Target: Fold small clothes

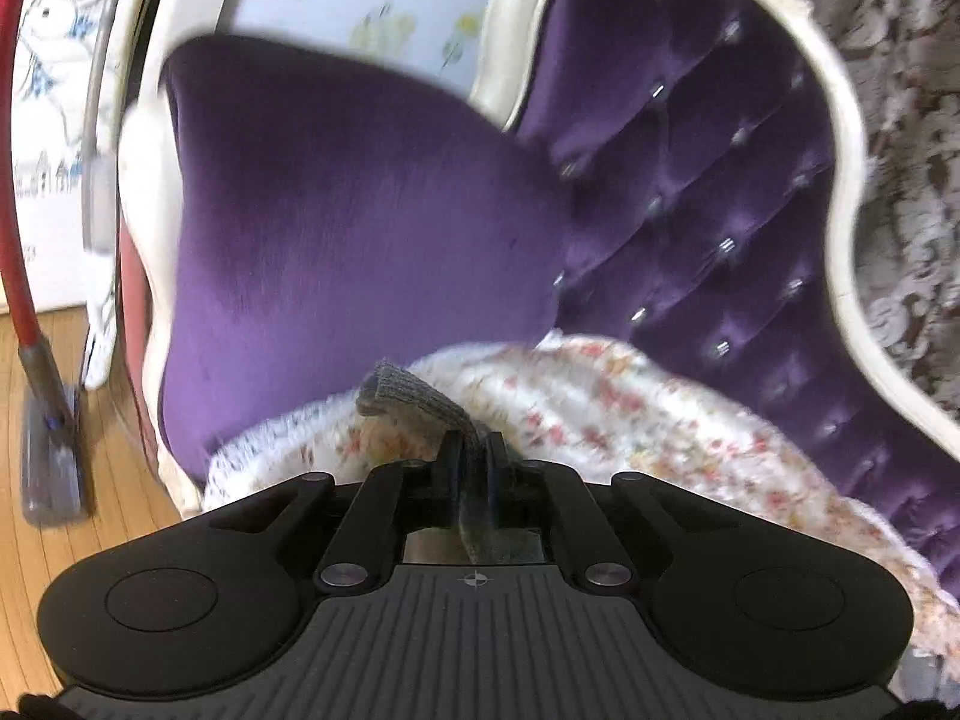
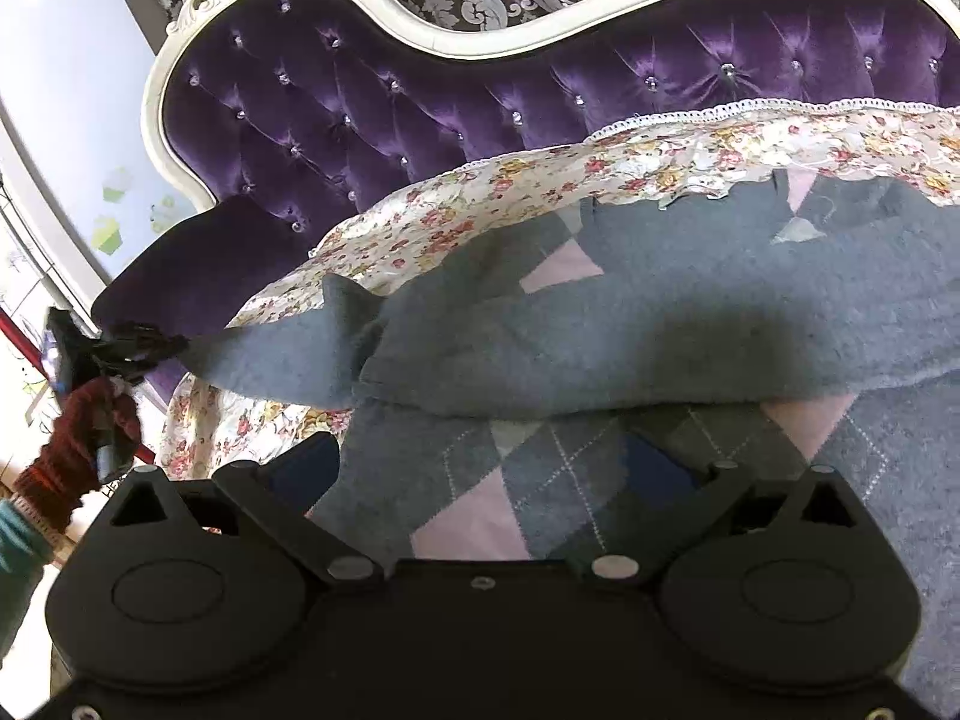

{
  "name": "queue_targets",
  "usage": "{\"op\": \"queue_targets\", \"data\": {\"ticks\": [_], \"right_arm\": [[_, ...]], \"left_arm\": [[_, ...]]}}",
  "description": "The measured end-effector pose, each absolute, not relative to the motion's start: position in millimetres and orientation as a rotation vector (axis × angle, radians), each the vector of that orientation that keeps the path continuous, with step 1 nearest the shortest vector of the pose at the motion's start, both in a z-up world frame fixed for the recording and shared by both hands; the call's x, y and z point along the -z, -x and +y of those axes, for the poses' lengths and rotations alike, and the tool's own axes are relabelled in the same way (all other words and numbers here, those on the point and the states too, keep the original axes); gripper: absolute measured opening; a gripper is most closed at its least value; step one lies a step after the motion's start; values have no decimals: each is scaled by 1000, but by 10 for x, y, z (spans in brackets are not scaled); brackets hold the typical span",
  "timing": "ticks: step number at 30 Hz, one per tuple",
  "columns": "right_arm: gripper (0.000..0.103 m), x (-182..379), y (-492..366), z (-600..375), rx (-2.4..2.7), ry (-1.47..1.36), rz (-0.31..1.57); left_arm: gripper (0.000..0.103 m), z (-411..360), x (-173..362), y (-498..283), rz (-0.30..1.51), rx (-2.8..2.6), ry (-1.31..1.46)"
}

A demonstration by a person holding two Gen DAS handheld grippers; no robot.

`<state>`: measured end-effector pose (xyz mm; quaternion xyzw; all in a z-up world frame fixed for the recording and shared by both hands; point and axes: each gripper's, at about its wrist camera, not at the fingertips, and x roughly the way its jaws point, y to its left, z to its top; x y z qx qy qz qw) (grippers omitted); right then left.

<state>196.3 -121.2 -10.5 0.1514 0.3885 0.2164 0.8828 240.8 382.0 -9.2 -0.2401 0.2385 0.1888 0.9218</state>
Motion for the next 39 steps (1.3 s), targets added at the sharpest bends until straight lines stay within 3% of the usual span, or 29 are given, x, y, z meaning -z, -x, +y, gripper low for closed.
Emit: {"op": "queue_targets", "data": {"ticks": [8,17,23,24,25,27,31,39], "right_arm": [[102,89,-1855,-1263,-456,-348,807],[102,104,-1683,-1387,-441,-354,795],[102,108,-1575,-1508,-430,-382,789],[102,100,-1552,-1525,-430,-383,786],[102,88,-1530,-1538,-431,-382,782],[102,71,-1504,-1552,-432,-375,777],[102,85,-1503,-1542,-429,-364,786],[102,170,-1572,-1422,-447,-356,816]], "left_arm": [[7,3538,-677,-2105,377,-306,395],[6,2538,-1542,-2031,238,-97,200],[10,2040,-1568,-2192,254,27,209],[26,2006,-1509,-2222,275,29,213],[49,2017,-1428,-2223,295,30,222],[61,2068,-1254,-2246,326,21,246],[69,2277,-894,-2324,427,-97,216],[70,2837,-191,-2529,619,-294,240]]}}
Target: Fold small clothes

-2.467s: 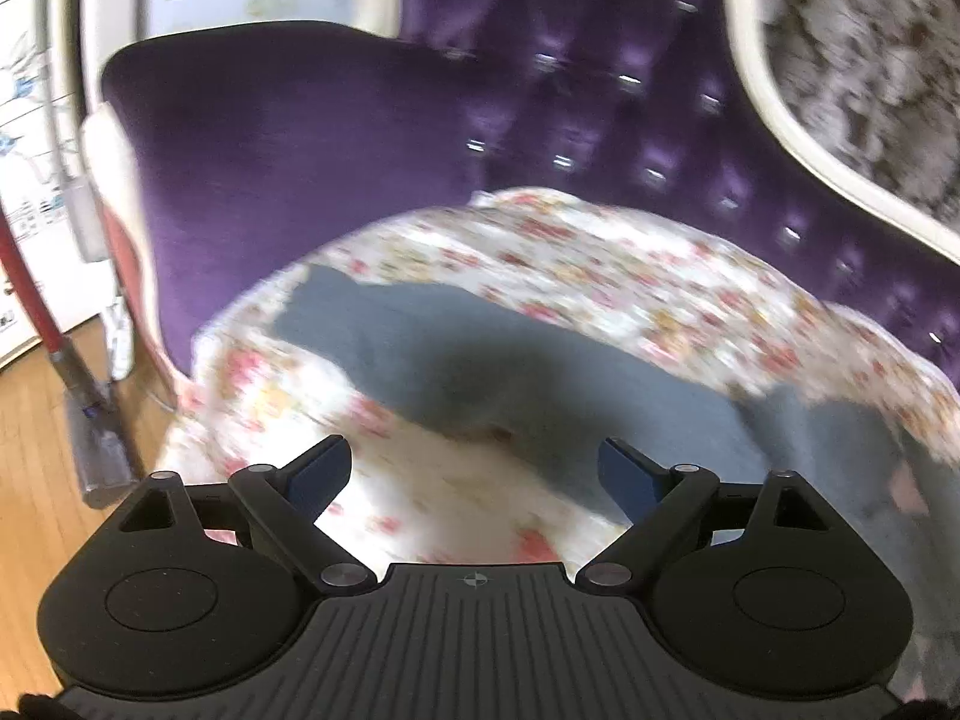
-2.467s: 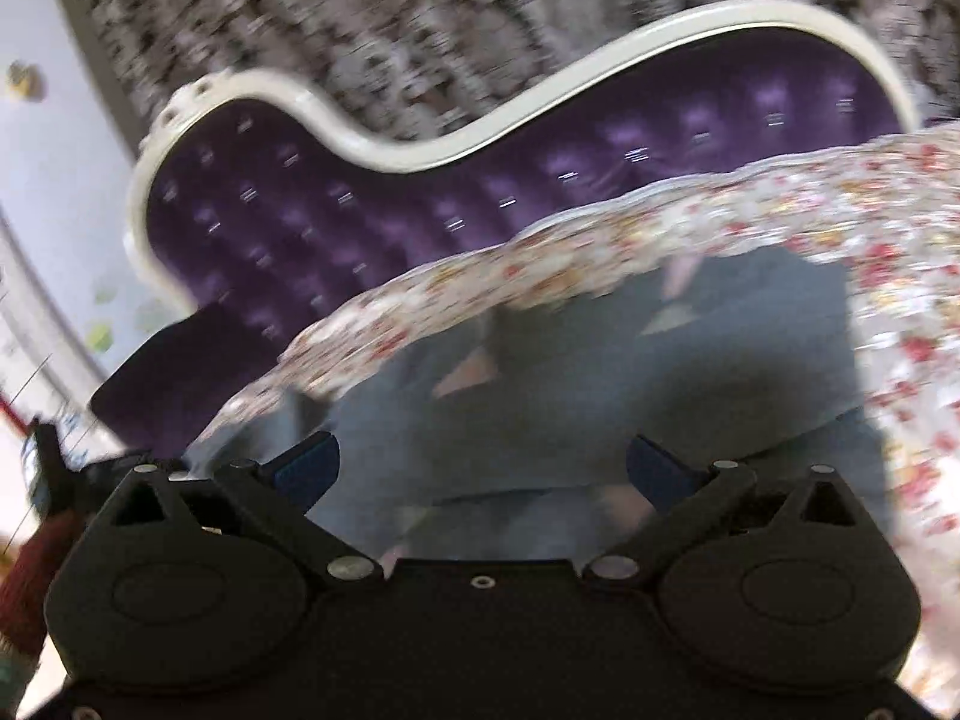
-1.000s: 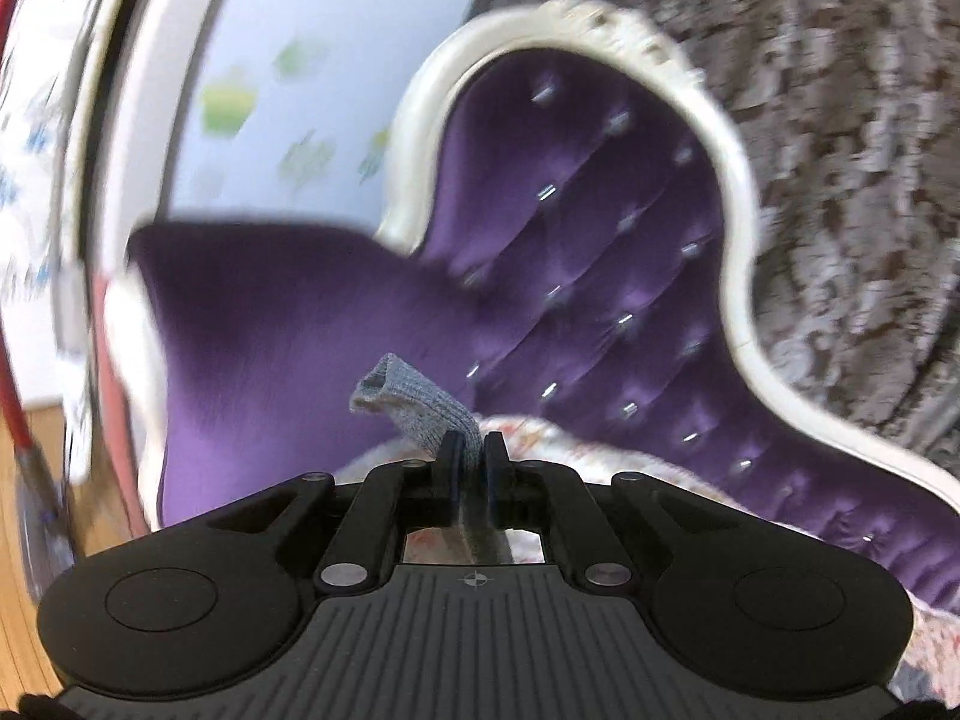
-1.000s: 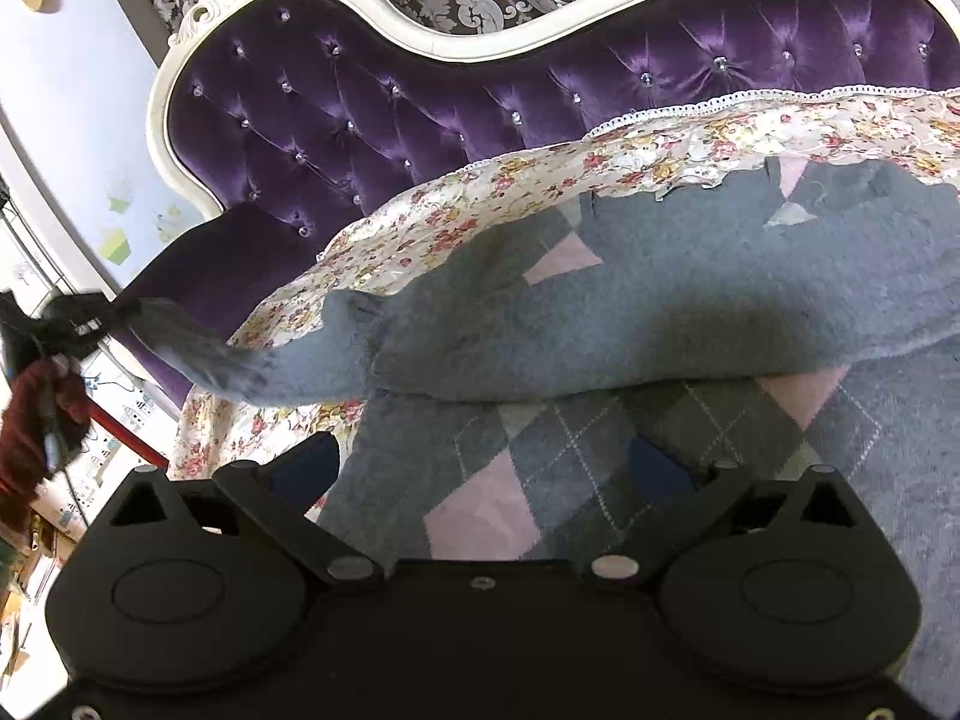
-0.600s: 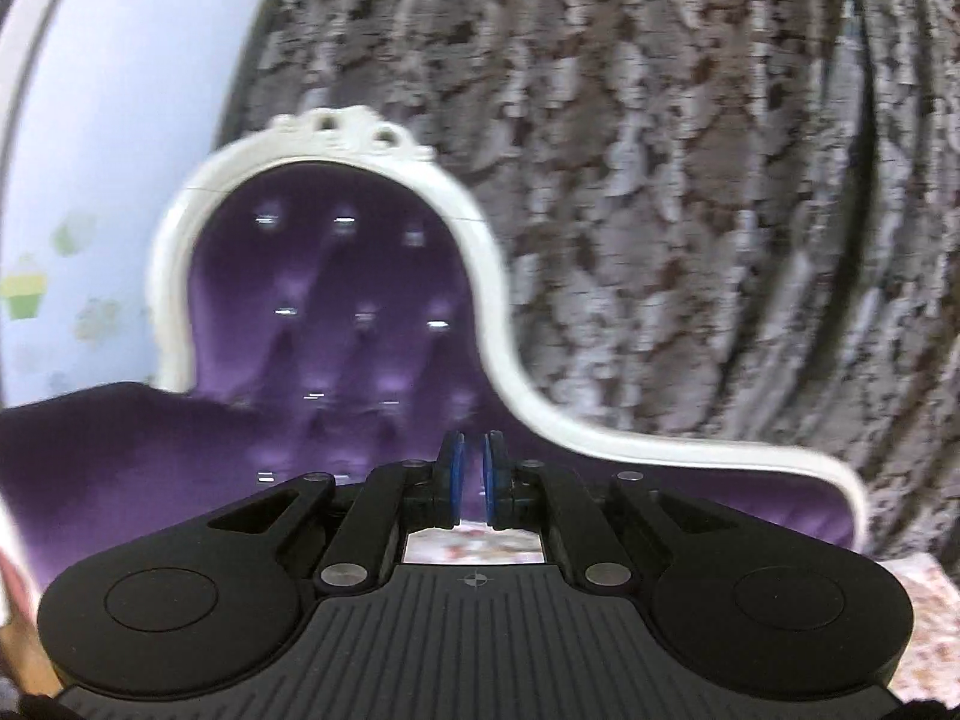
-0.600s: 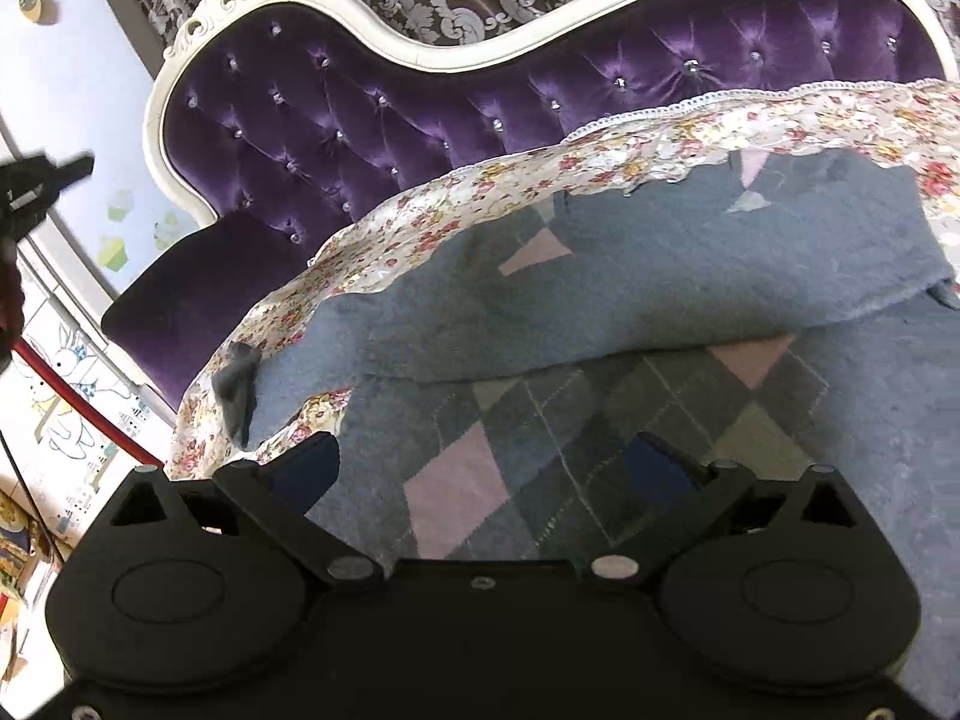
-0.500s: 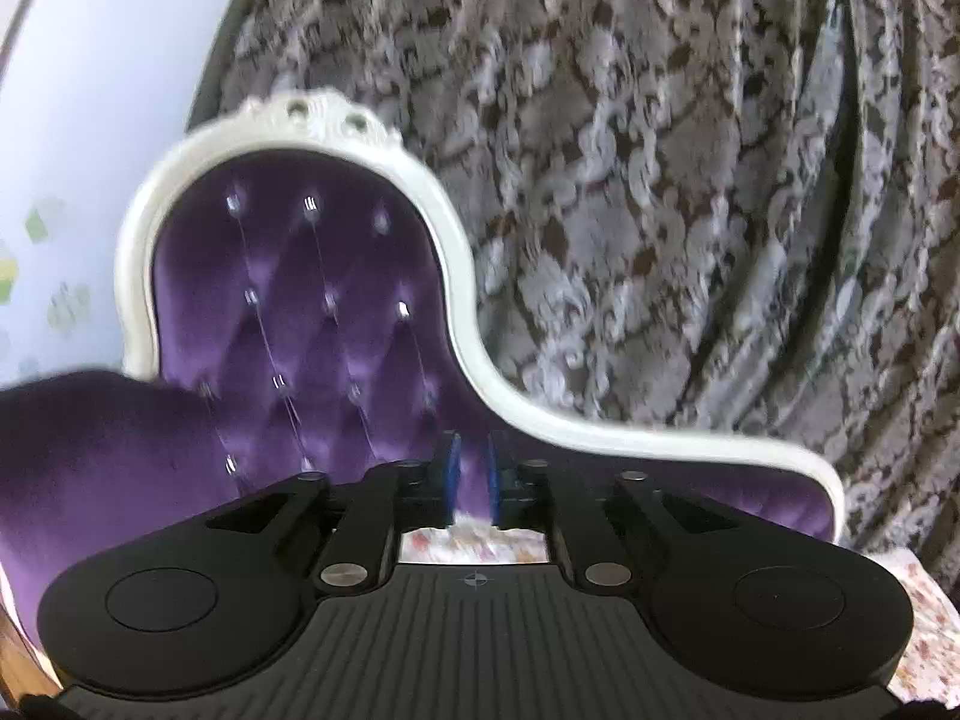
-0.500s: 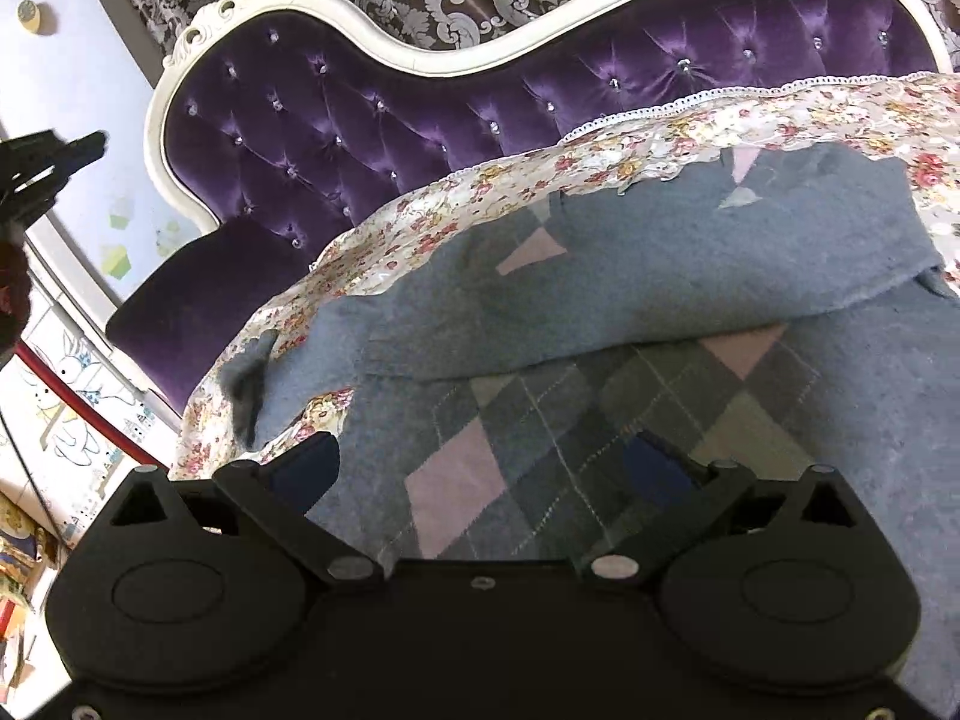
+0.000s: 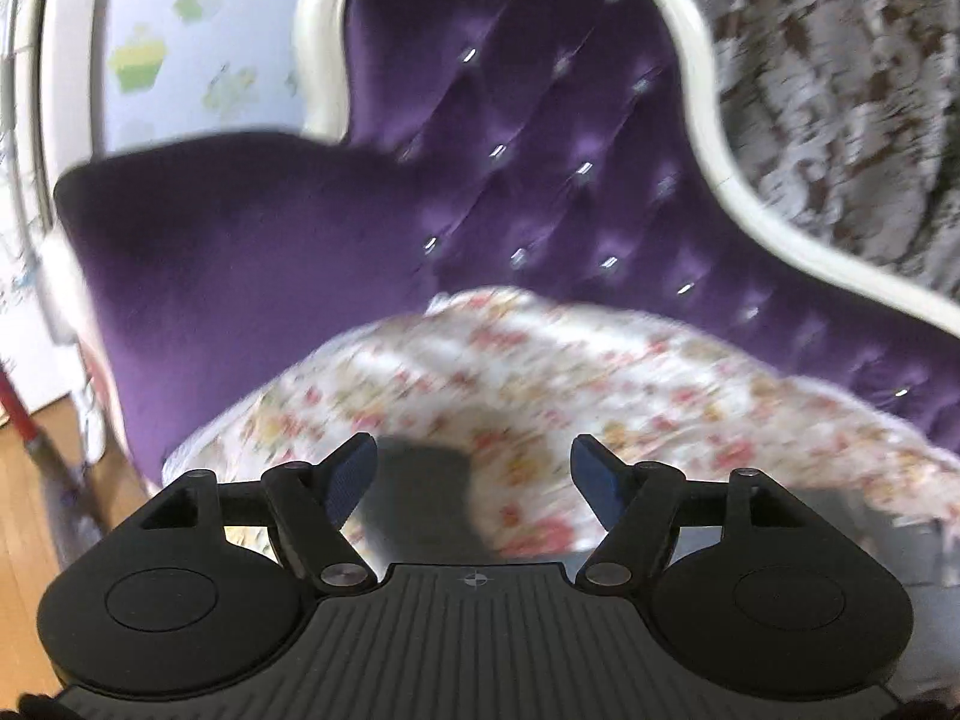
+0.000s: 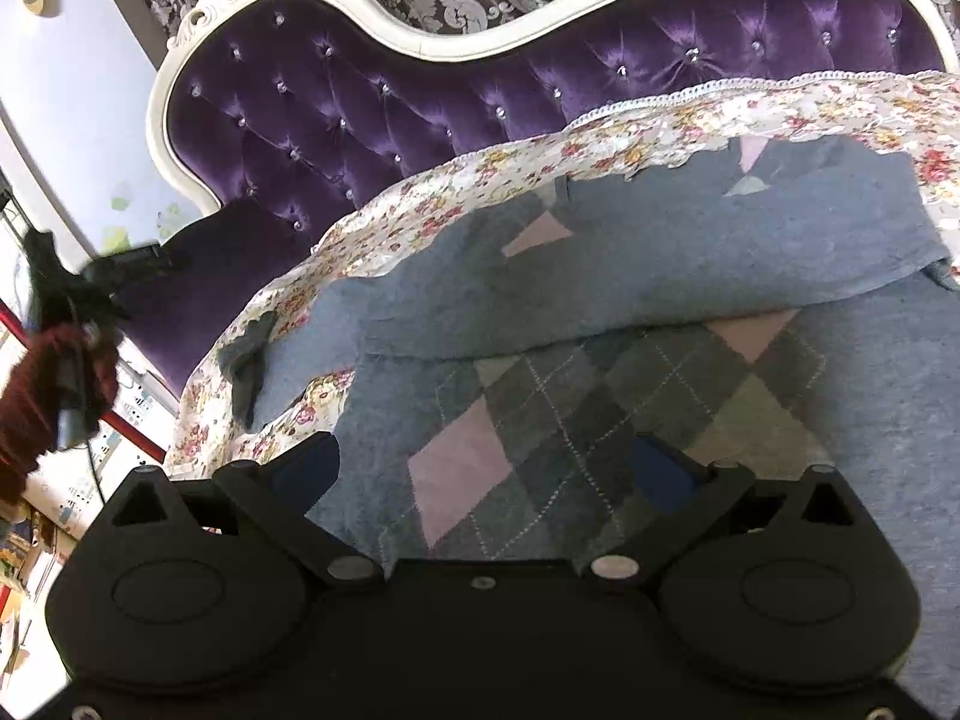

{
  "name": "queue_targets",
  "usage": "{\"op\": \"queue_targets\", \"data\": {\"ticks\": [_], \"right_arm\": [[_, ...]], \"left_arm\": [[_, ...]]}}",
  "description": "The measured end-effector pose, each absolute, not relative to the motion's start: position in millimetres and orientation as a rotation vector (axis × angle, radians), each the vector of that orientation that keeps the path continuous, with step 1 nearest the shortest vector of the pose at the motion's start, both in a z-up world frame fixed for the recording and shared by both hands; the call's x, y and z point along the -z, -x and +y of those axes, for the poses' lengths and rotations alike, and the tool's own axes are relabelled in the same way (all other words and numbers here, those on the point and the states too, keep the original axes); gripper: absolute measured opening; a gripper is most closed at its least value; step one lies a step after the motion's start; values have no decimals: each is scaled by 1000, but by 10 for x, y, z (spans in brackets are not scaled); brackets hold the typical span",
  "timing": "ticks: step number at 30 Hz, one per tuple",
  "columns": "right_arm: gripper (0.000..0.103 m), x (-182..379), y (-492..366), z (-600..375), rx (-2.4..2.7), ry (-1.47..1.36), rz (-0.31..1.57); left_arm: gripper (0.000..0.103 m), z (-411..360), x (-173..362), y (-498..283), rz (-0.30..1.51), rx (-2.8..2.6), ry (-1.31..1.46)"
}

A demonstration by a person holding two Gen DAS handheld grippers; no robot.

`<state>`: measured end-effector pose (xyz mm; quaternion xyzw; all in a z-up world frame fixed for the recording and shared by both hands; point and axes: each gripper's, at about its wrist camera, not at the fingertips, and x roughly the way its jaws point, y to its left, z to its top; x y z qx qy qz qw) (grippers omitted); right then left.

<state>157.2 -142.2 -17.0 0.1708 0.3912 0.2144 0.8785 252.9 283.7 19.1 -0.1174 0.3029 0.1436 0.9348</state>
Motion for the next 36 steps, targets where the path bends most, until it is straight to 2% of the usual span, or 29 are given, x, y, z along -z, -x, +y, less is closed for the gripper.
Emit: {"op": "queue_targets", "data": {"ticks": [19,20,21,22,27,36], "right_arm": [[102,357,-1726,-1252,-496,-363,883],[102,360,-1726,-1256,-496,-366,883],[102,362,-1732,-1255,-497,-368,883],[102,368,-1733,-1257,-499,-371,884],[102,395,-1743,-1261,-507,-388,886],[102,385,-1639,-1343,-516,-424,862]], "left_arm": [[69,2844,672,-3325,815,-461,138],[65,2856,674,-3296,792,-459,133],[41,2870,671,-3279,782,-468,125],[7,2871,646,-3263,771,-466,115],[8,3044,427,-3111,740,-371,263],[8,2550,-675,-2653,554,-127,233]]}}
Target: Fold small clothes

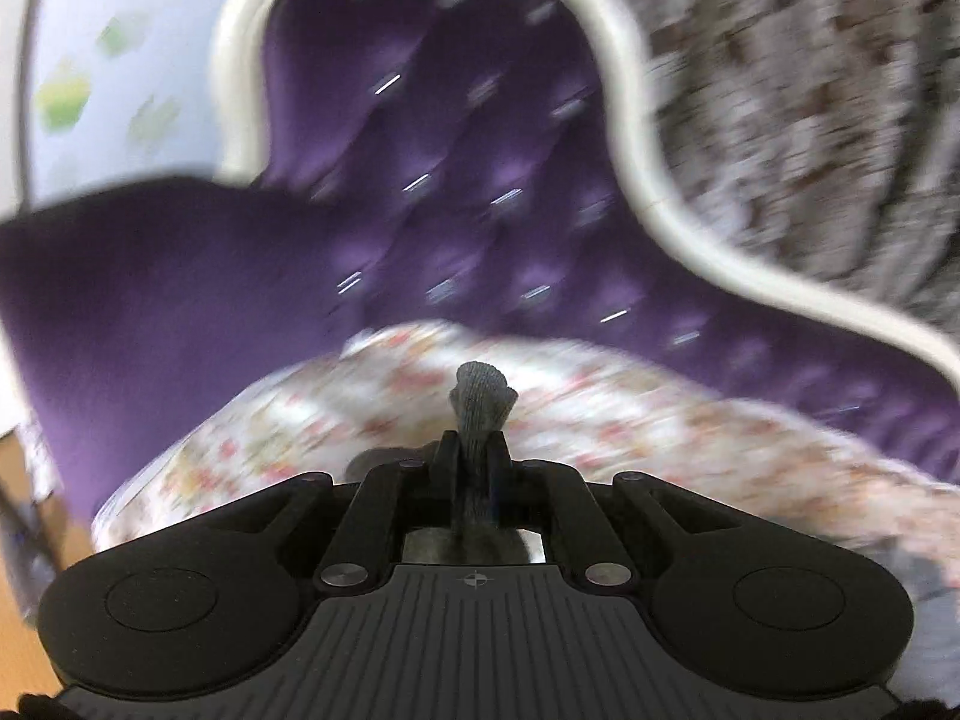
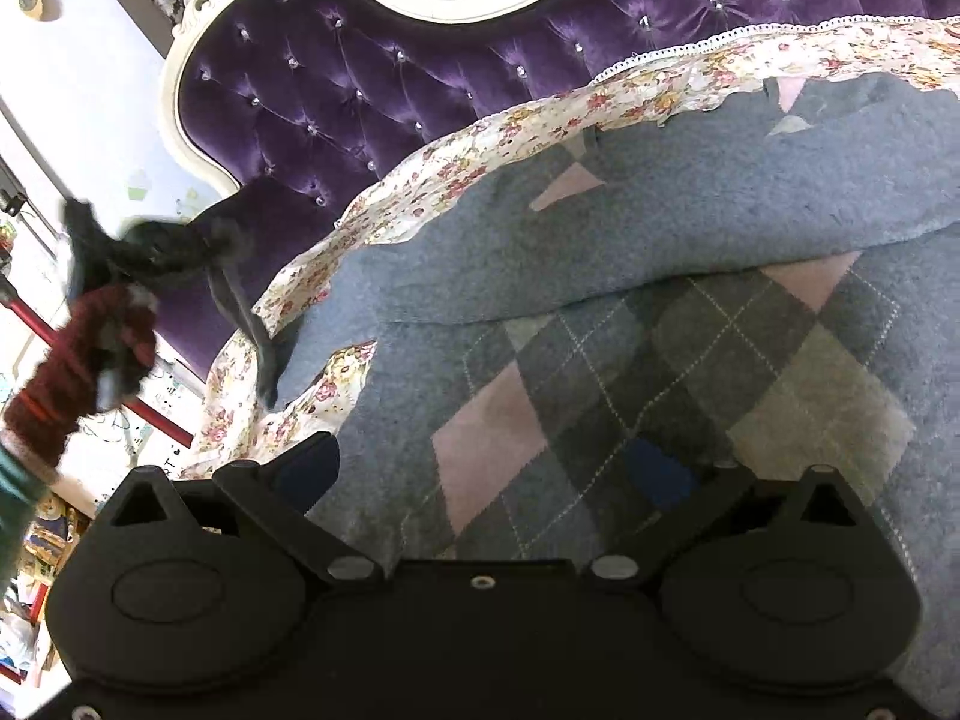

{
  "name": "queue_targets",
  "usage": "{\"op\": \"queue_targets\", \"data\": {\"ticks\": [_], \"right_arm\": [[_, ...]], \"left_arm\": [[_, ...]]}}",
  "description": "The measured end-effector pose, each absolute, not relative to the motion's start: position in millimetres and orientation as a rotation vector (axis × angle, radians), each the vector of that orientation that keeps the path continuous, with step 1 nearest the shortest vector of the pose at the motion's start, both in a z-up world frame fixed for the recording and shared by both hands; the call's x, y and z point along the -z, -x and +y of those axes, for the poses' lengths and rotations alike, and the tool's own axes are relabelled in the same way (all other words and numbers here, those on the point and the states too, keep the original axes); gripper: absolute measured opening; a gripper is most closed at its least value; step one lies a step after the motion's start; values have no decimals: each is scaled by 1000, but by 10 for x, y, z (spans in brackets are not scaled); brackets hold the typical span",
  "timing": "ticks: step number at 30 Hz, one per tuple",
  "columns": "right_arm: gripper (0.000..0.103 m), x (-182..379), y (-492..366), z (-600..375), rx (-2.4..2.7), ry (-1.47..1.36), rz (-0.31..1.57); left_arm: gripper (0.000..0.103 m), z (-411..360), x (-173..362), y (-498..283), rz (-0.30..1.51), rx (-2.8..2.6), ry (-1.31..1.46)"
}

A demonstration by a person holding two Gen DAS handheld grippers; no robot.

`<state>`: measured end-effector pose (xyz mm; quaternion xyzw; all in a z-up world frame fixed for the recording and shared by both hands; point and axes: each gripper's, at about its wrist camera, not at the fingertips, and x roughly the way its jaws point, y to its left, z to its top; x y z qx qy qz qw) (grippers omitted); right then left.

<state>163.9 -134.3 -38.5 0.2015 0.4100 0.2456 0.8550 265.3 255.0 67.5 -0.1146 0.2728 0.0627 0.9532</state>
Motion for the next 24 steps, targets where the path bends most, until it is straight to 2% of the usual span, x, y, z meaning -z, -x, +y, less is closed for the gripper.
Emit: {"op": "queue_targets", "data": {"ticks": [5,9,13,18,20,22,24], "right_arm": [[102,376,-1544,-1412,-516,-447,845],[102,351,-1466,-1513,-510,-471,824],[102,341,-1429,-1658,-484,-498,805],[102,355,-1409,-1837,-446,-526,789],[102,364,-1412,-1900,-431,-534,785],[103,374,-1425,-1953,-419,-544,783],[102,376,-1434,-1997,-409,-546,782]], "left_arm": [[8,1905,-1312,-2492,438,46,188],[8,1312,-1596,-2460,388,195,173],[8,675,-1598,-2542,382,330,164],[9,-24,-1303,-2607,426,455,149],[12,-268,-1107,-2639,457,504,124],[31,-453,-920,-2666,500,547,94],[33,-538,-798,-2645,525,575,76]]}}
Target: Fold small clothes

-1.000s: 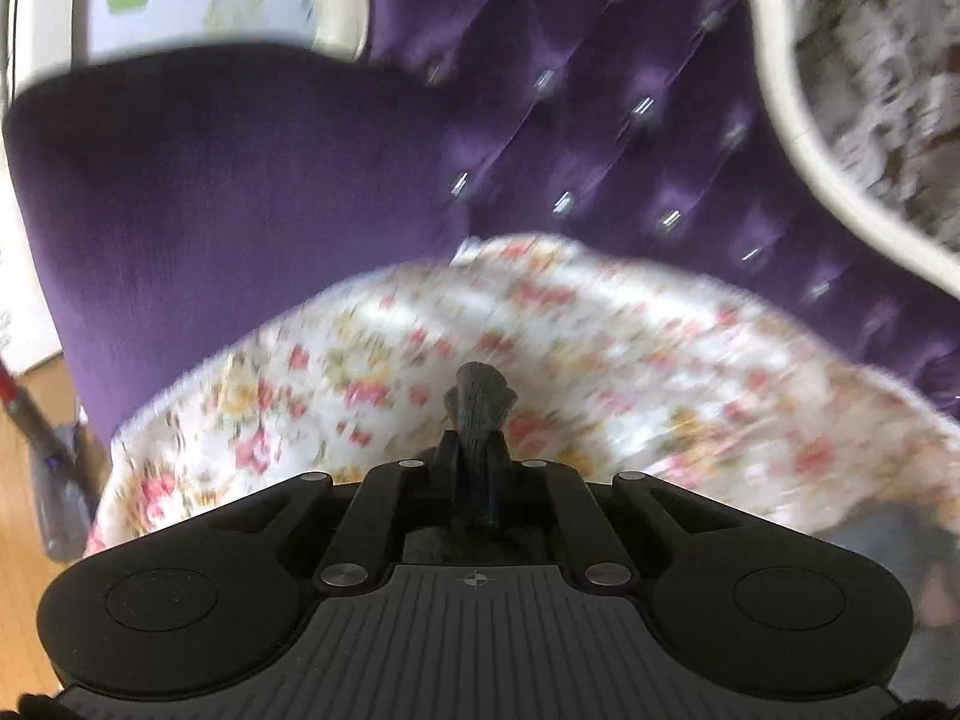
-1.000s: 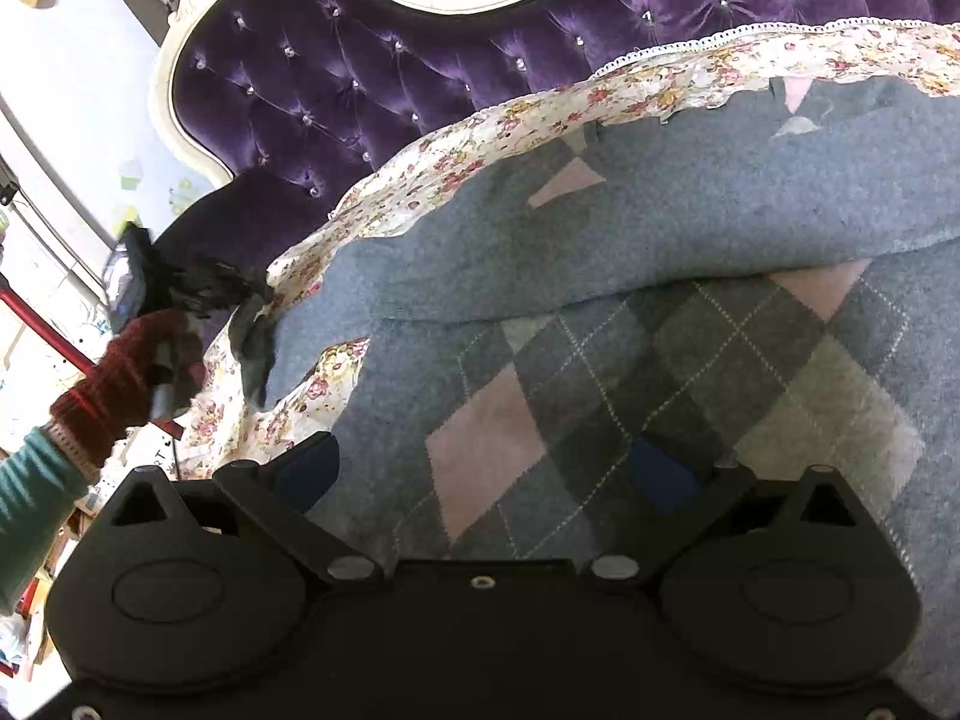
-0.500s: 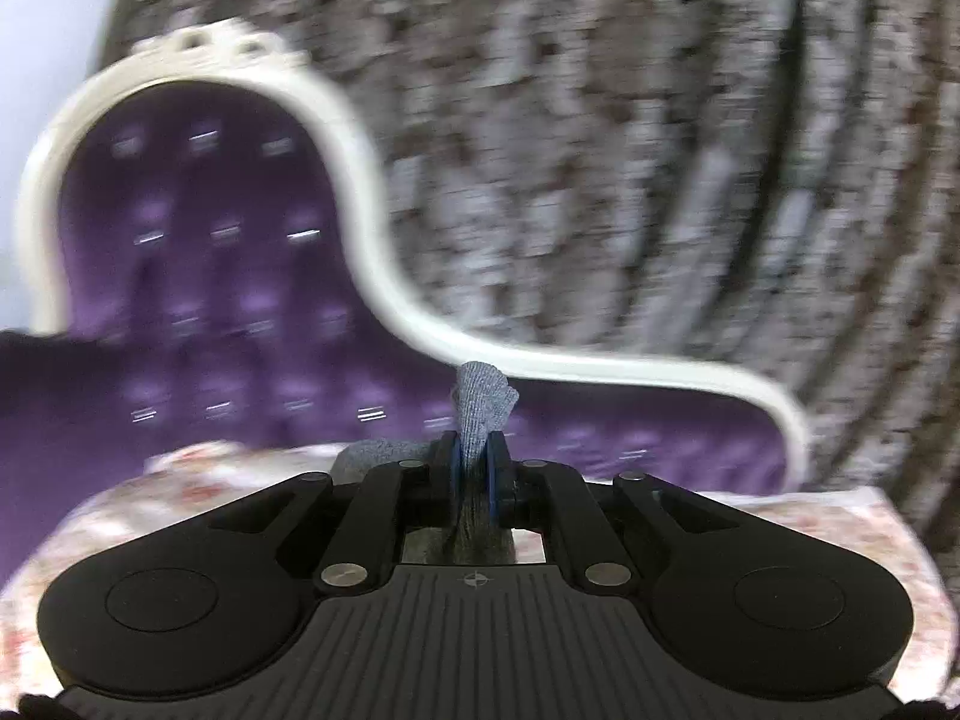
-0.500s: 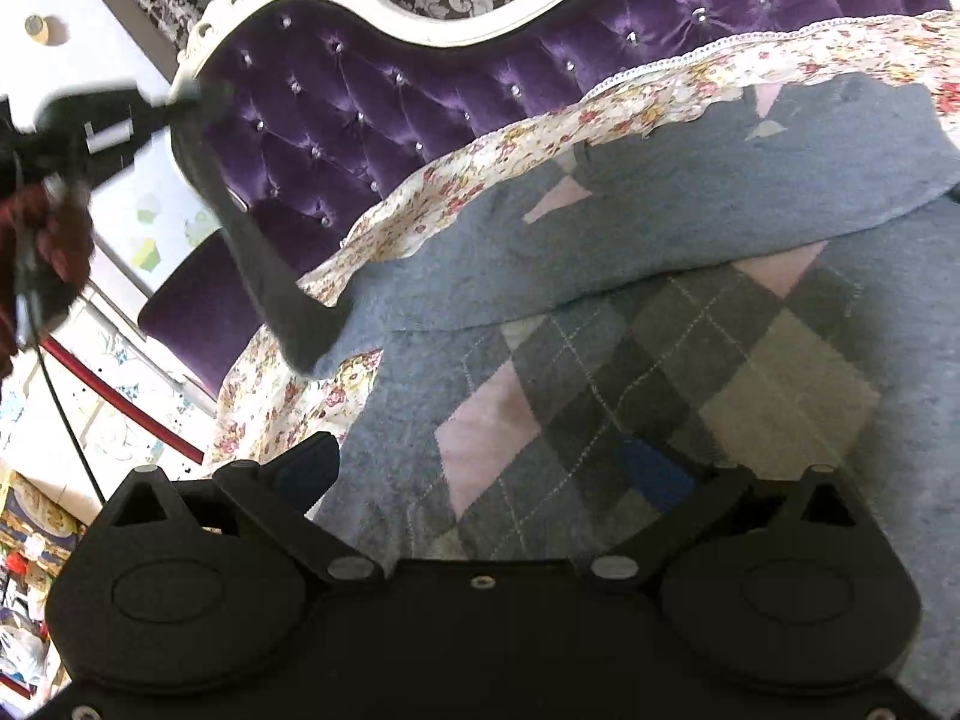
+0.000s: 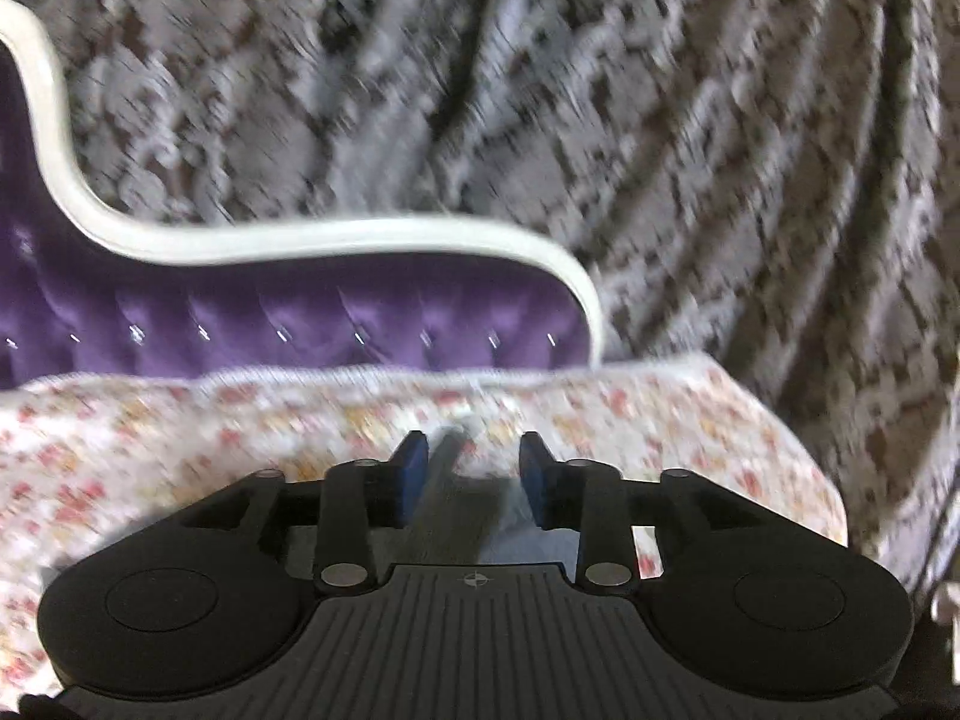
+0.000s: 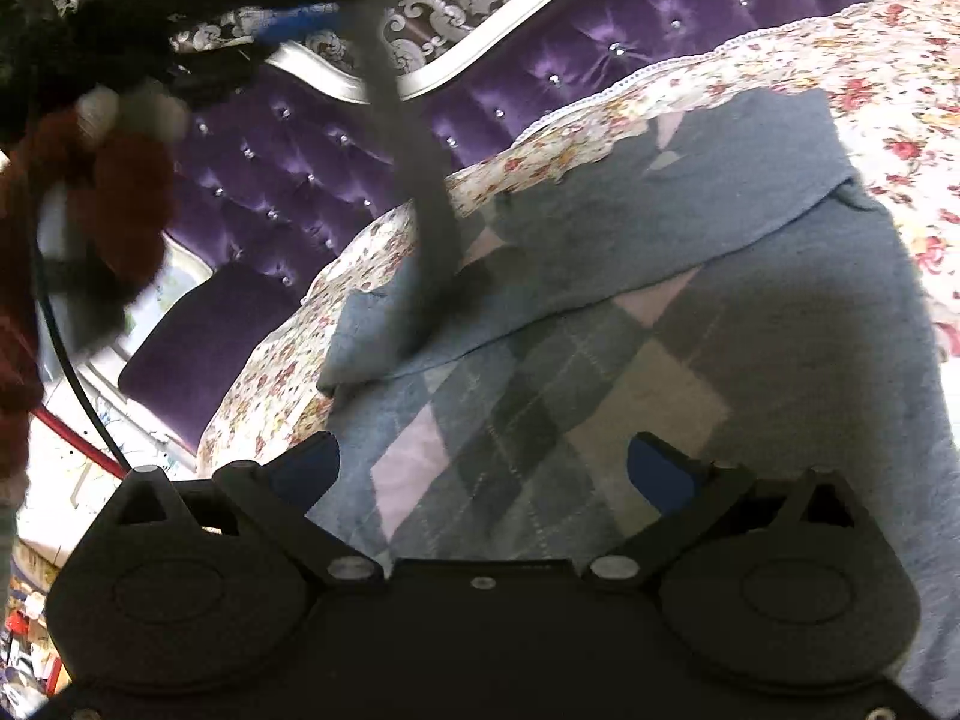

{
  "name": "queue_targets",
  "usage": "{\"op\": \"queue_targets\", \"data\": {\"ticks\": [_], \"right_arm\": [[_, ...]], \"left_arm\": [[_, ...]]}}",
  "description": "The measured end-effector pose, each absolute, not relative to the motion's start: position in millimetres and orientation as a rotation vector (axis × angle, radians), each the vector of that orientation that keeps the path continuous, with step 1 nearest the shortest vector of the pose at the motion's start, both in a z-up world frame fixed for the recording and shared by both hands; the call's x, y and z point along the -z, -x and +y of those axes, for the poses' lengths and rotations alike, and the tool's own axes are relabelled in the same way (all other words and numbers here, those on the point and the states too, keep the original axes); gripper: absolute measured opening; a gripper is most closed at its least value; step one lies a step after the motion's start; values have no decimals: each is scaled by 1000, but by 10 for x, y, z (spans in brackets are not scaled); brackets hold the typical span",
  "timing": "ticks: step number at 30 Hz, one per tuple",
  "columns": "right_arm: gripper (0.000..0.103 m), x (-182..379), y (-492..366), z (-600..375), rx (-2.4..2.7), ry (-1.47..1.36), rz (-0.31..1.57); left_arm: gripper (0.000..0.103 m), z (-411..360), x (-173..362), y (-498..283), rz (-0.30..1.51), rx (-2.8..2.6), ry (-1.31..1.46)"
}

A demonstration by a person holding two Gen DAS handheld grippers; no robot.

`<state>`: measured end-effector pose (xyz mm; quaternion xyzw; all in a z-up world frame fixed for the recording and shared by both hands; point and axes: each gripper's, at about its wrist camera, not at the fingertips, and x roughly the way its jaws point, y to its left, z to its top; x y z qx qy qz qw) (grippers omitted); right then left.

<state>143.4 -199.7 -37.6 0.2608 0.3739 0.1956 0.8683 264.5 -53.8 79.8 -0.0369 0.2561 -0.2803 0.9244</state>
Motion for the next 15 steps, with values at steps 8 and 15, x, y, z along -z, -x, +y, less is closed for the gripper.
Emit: {"op": "queue_targets", "data": {"ticks": [8,15], "right_arm": [[102,280,-1551,-2130,-395,-505,762],[102,112,-1880,-2248,-353,-410,703]], "left_arm": [[50,-127,-644,-2556,511,439,87],[51,443,-63,-2595,621,144,36]]}}
